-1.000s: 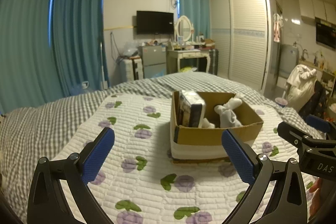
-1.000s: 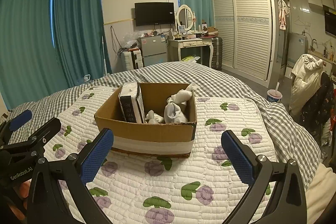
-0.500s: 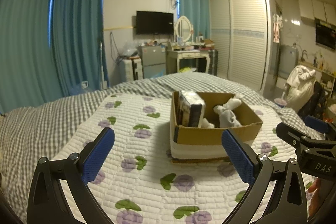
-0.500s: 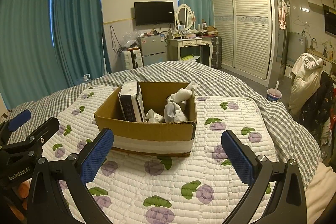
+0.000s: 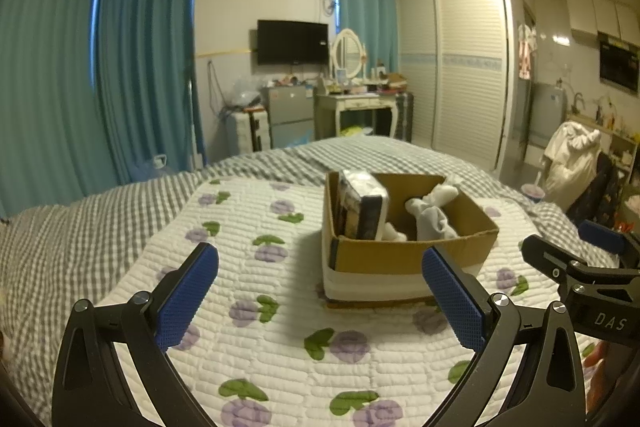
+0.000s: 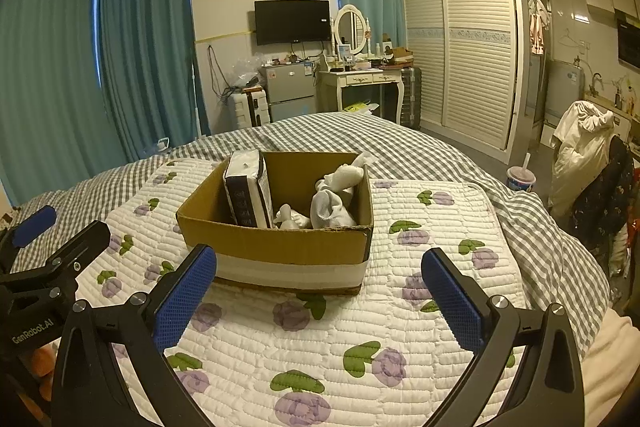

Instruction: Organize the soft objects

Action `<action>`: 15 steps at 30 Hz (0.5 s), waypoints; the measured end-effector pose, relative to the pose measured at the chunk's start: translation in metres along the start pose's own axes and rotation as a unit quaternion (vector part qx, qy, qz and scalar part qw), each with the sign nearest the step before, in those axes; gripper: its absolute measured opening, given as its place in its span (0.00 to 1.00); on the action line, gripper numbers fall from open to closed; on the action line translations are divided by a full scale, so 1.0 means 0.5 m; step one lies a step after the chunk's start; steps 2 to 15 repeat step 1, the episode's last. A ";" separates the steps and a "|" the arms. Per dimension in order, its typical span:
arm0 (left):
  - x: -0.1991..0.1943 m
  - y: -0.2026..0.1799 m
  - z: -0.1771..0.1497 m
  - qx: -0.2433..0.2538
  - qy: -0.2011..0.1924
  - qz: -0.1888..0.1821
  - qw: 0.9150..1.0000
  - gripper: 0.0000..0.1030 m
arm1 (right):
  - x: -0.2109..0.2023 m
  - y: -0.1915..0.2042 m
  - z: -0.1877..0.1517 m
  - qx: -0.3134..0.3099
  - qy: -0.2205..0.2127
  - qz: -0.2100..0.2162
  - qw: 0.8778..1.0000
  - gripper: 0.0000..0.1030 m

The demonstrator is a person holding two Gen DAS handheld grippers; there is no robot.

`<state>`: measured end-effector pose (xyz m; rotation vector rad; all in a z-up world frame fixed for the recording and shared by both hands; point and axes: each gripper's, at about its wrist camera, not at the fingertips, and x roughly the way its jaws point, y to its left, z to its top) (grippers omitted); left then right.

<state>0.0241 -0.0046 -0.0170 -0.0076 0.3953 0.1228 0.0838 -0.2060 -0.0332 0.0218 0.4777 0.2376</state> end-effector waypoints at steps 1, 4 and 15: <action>0.000 0.000 0.000 0.000 0.000 0.000 1.000 1.00 | 0.000 -0.001 0.000 0.000 -0.001 0.000 1.000 1.00; 0.000 0.000 0.000 0.000 0.000 0.000 1.000 1.00 | 0.000 -0.001 0.000 0.000 -0.001 0.000 1.000 1.00; 0.000 0.000 0.000 0.000 0.000 0.000 1.000 1.00 | 0.000 -0.001 0.000 0.000 -0.001 0.000 1.000 1.00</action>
